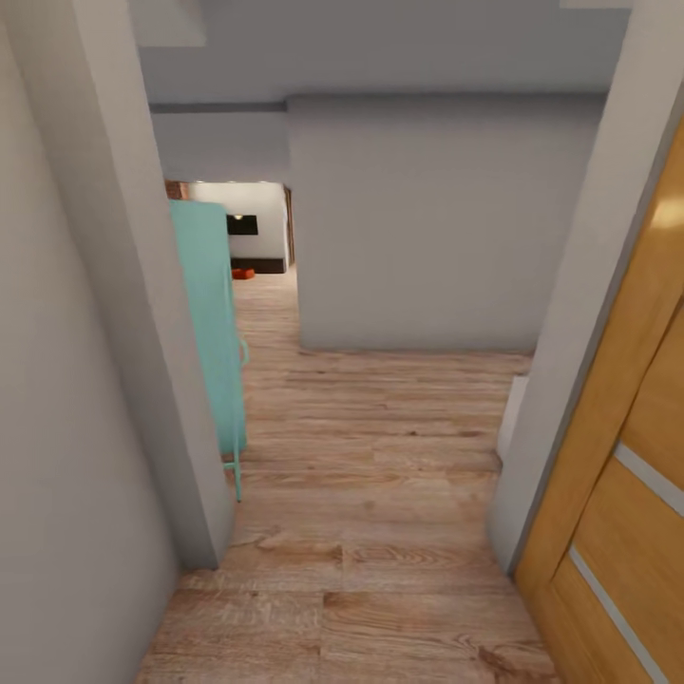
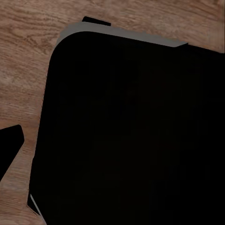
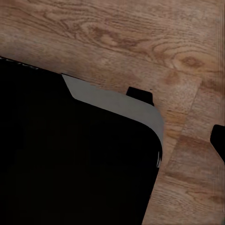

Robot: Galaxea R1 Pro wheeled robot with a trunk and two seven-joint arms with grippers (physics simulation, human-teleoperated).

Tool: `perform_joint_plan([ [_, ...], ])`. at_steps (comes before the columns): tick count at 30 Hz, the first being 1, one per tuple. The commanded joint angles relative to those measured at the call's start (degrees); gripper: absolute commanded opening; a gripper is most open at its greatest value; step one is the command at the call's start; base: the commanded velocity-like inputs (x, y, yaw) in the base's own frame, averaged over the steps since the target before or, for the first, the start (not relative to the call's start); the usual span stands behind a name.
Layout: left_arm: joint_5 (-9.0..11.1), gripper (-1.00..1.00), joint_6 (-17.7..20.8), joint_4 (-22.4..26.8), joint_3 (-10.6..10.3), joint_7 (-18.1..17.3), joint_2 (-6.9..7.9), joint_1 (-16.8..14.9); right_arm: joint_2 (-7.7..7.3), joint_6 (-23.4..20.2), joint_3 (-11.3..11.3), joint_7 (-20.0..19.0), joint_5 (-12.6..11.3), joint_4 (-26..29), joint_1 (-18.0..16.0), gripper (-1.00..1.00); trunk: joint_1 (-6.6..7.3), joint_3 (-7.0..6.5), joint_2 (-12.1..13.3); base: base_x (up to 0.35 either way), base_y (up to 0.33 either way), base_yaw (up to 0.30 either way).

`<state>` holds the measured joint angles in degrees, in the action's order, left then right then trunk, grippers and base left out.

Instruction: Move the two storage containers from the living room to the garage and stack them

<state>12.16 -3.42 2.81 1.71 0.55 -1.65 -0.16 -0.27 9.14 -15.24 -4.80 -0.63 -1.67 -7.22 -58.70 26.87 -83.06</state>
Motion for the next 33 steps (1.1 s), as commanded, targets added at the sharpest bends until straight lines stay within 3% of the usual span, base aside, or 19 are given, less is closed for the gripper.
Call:
perform_joint_plan([
  [1, 0.2, 1.00, -0.1, 0.0, 0.1, 0.1, -0.02, 0.0, 0.00, 0.4, -0.1, -0.2, -0.1, -0.2, -0.1, 1.00, -0.03, 0.05, 0.0, 0.316, -0.110, 0.000],
  [33, 0.4, 1.00, 0.4, 0.0, 0.1, 0.0, 0.02, 0.0, 0.02, 0.2, -0.1, -0.2, -0.2, -0.2, -0.1, 1.00, -0.03, 0.05, 0.0, 0.316, -0.091, 0.000],
])
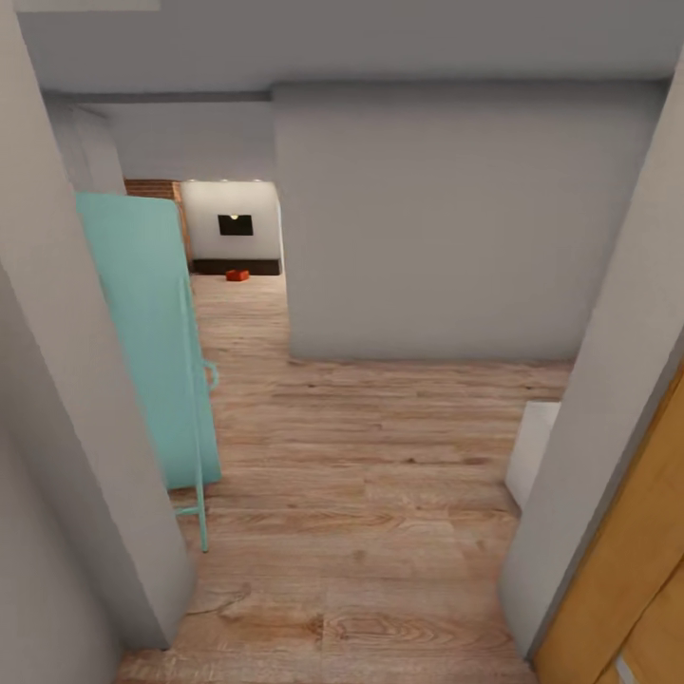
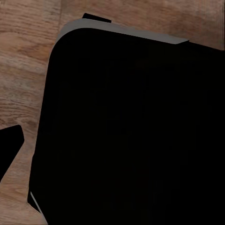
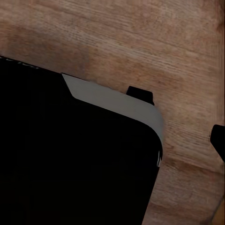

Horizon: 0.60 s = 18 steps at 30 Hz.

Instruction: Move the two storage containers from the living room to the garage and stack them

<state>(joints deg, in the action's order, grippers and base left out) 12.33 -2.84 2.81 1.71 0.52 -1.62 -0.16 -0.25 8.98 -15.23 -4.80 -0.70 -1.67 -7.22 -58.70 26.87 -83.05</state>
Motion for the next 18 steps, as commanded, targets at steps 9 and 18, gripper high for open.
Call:
perform_joint_plan([
  [9, 0.2, 1.00, -0.1, 0.0, 0.1, 0.1, 0.03, 0.0, -0.18, 0.4, -0.1, -0.2, 0.2, -0.2, -0.1, 1.00, -0.03, 0.05, 0.0, 0.319, -0.026, 0.000],
  [18, 0.2, 1.00, -0.2, 0.0, 0.1, 0.1, -0.05, 0.0, -0.05, 0.4, 0.0, -0.2, 0.2, -0.2, -0.1, 1.00, -0.03, 0.05, 0.0, 0.326, 0.000, 0.000],
])
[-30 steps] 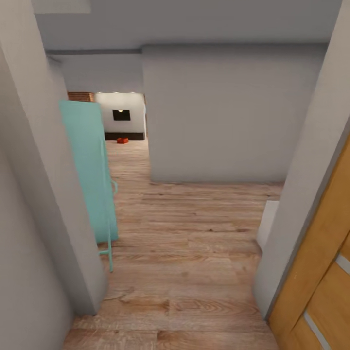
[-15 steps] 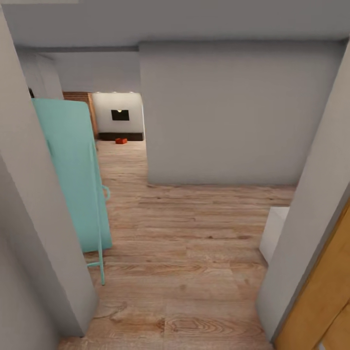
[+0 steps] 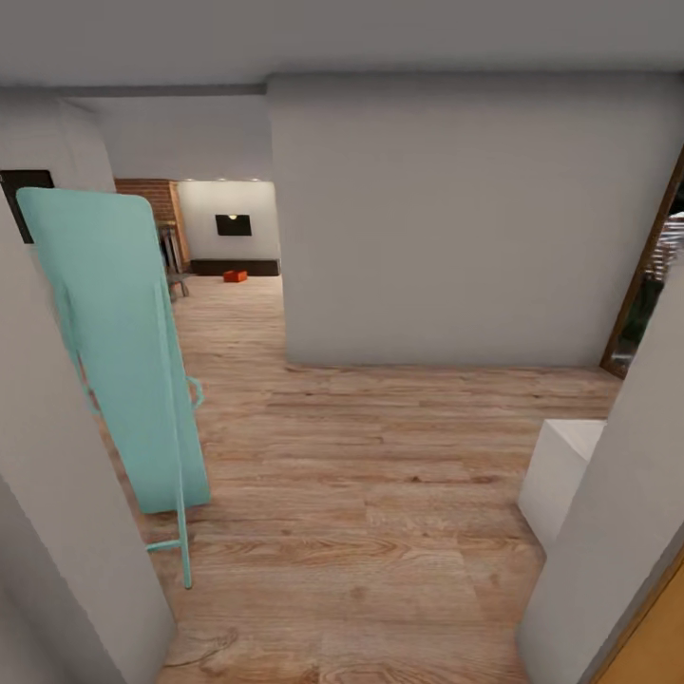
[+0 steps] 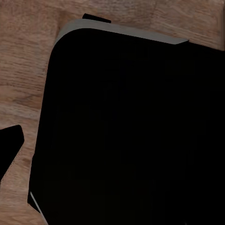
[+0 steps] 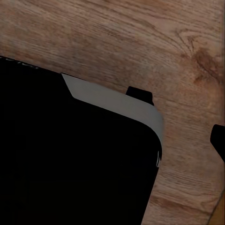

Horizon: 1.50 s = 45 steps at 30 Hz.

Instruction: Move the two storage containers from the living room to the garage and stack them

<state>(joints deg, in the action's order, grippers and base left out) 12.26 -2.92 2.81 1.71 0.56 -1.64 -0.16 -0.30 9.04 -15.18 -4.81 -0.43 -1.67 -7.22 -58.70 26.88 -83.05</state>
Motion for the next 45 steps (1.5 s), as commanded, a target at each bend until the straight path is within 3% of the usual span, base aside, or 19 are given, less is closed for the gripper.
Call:
perform_joint_plan([
  [1, 0.2, 1.00, -0.1, 0.0, 0.1, 0.1, -0.02, 0.0, 0.01, 0.4, -0.1, -0.2, 0.0, -0.2, -0.1, 1.00, -0.03, 0.05, 0.0, 0.327, 0.000, 0.000],
  [45, 0.2, 1.00, -0.2, 0.0, 0.1, 0.1, -0.03, 0.0, 0.30, 0.4, -0.1, -0.2, -0.1, -0.1, -0.1, 1.00, -0.03, 0.05, 0.0, 0.326, 0.000, 0.000],
])
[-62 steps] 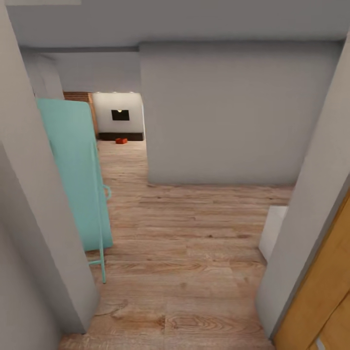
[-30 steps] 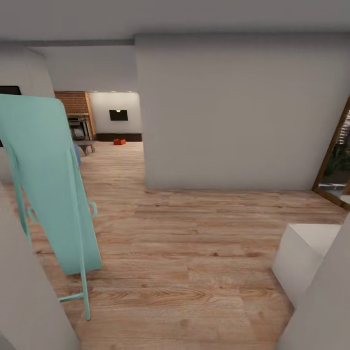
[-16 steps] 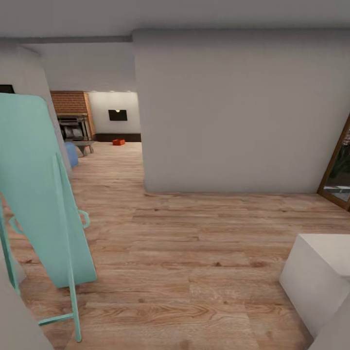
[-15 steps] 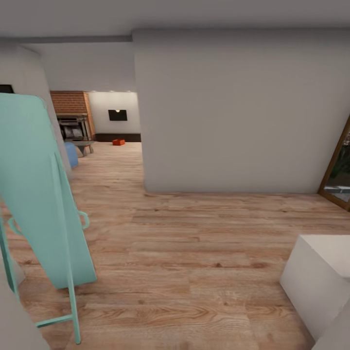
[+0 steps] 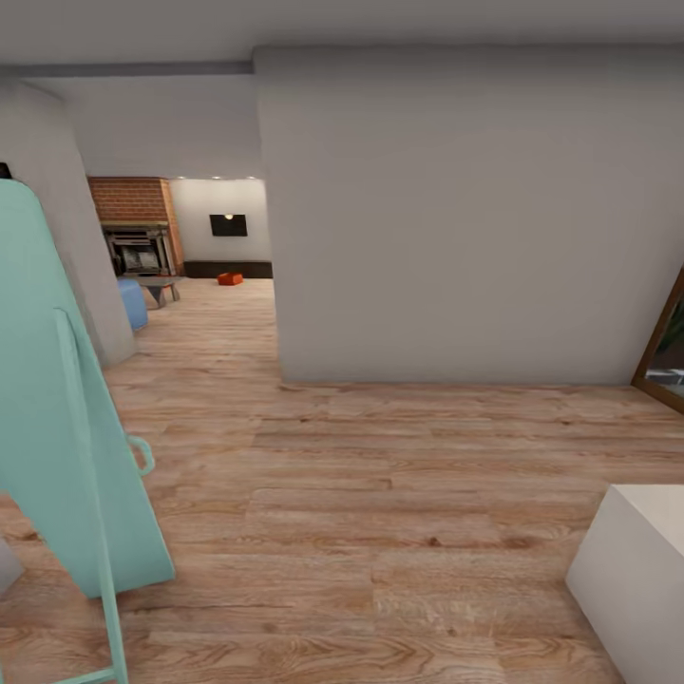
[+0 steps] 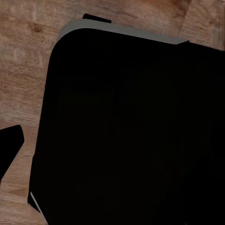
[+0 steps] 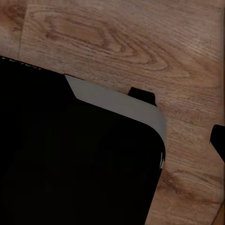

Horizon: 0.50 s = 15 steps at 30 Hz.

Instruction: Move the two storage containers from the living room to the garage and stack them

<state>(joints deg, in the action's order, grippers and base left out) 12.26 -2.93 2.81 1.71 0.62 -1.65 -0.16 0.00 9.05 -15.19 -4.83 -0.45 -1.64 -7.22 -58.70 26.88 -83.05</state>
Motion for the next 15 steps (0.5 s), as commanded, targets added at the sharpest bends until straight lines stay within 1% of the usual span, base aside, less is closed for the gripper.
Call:
perform_joint_plan([
  [1, 0.2, 1.00, -0.1, 0.0, 0.1, 0.1, -0.02, 0.0, 0.00, 0.3, -0.1, -0.2, -0.1, -0.2, -0.1, 1.00, -0.03, 0.05, 0.0, 0.326, 0.000, 0.000],
  [10, 0.2, 1.00, -0.1, 0.0, 0.1, 0.1, -0.02, 0.0, 0.02, 0.3, -0.1, -0.2, 0.0, -0.2, -0.1, 1.00, -0.03, 0.05, 0.0, 0.327, 0.000, 0.000],
  [15, 0.2, 1.00, -0.1, 0.0, 0.1, 0.1, -0.02, 0.0, 0.02, 0.2, 0.2, -0.2, -0.7, -0.2, -0.1, 1.00, -0.03, 0.05, 0.0, 0.327, 0.000, 0.000],
])
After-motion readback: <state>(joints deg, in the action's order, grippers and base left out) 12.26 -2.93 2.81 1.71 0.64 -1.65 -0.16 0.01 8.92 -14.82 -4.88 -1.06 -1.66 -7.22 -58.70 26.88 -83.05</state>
